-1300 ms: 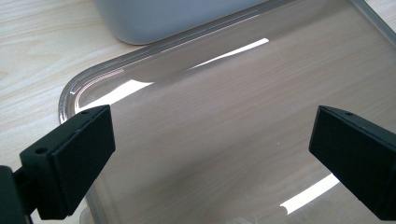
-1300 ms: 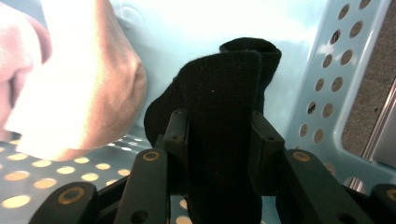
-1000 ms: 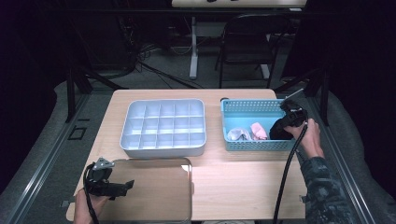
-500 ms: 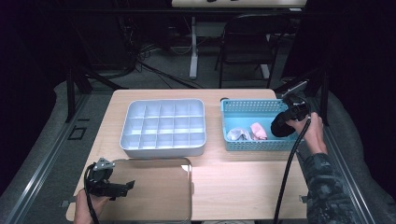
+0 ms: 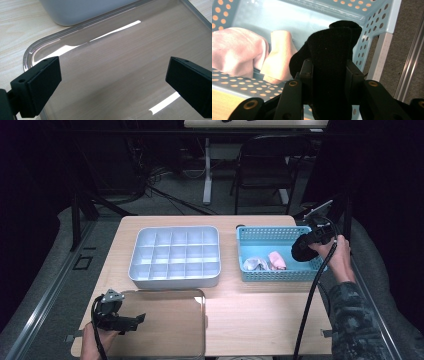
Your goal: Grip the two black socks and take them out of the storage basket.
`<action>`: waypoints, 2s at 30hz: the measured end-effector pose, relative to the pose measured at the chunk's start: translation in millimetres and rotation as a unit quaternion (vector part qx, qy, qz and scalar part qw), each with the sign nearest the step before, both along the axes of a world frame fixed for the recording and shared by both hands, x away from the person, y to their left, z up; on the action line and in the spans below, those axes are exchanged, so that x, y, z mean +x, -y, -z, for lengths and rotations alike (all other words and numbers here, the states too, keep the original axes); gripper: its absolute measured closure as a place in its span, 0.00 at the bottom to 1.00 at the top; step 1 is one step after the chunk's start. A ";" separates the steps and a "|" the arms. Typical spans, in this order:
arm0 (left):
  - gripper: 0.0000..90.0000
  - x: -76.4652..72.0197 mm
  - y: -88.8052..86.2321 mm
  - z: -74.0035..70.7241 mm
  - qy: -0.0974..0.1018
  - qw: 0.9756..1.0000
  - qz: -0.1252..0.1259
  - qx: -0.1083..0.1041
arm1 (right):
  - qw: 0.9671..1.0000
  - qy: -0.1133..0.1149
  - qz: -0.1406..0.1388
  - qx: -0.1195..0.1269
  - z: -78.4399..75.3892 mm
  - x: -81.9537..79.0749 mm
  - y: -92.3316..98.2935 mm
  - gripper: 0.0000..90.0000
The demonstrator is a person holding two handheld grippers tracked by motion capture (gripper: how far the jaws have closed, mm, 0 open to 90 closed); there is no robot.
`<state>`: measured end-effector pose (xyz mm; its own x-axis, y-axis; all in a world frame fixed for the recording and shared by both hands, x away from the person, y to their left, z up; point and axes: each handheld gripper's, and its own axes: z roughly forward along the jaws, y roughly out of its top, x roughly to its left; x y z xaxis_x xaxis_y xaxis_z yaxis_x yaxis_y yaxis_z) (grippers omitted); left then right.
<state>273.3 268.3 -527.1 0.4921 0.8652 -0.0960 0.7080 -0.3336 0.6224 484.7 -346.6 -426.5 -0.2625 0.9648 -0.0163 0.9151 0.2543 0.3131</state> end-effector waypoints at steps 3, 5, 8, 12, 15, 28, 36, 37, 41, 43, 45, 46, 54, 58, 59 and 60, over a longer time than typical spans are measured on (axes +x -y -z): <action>0.00 0.1 0.7 -0.2 0.001 1.000 0.004 0.001 | 1.000 0.005 -0.001 0.005 -4.2 -2.0 -2.2 0.73; 0.00 0.1 0.7 -0.2 0.000 1.000 0.004 0.000 | 1.000 0.006 -0.002 0.006 -7.0 -3.4 -3.4 0.73; 0.00 0.1 0.9 -0.4 0.000 1.000 0.003 0.000 | 1.000 0.006 -0.009 0.005 -12.7 -6.1 -6.5 0.73; 0.00 0.1 1.9 -0.6 0.000 1.000 0.004 0.000 | 1.000 0.007 -0.020 0.006 -18.8 -10.2 -12.1 0.73; 0.00 0.1 3.0 -1.0 0.003 1.000 0.003 0.002 | 1.000 0.008 -0.026 0.006 -21.9 -14.0 -16.6 0.73; 0.00 2.5 18.7 -13.3 0.021 1.000 0.019 -0.003 | 0.998 0.006 -0.064 0.011 -36.4 -39.5 -38.4 0.73; 0.00 6.2 25.4 -15.7 0.027 0.999 0.024 -0.006 | 0.995 0.012 -0.094 0.016 -43.1 -61.2 -55.3 0.73; 0.00 6.5 26.0 -16.4 0.024 0.999 0.025 -0.007 | 0.995 0.013 -0.096 0.017 -43.1 -63.9 -56.9 0.73; 0.00 8.7 29.6 -17.1 0.029 0.999 0.025 -0.009 | 0.994 0.012 -0.110 0.022 -42.5 -74.5 -63.3 0.73; 0.00 9.7 31.8 -18.0 0.029 0.999 0.027 -0.010 | 0.993 0.013 -0.119 0.025 -42.0 -79.9 -66.5 0.73; 0.00 10.9 33.6 -18.7 0.031 0.999 0.032 -0.006 | 0.991 0.013 -0.126 0.030 -40.5 -85.4 -70.4 0.73; 0.00 11.4 35.0 -19.0 0.033 0.999 0.033 -0.007 | 0.991 0.011 -0.131 0.033 -40.0 -87.5 -71.8 0.73; 0.00 16.7 43.7 -17.8 0.039 0.998 0.040 -0.006 | 0.984 0.011 -0.170 0.043 -26.0 -114.3 -97.0 0.73; 0.00 17.5 47.3 -19.3 0.040 0.998 0.045 -0.006 | 0.982 0.009 -0.183 0.046 -18.1 -122.1 -106.2 0.73; 0.00 17.7 48.0 -19.4 0.040 0.998 0.047 -0.005 | 0.982 0.006 -0.185 0.047 -15.4 -124.3 -109.4 0.73; 0.00 17.9 48.2 -19.3 0.040 0.998 0.049 -0.002 | 0.980 0.005 -0.191 0.048 -12.6 -125.5 -111.3 0.73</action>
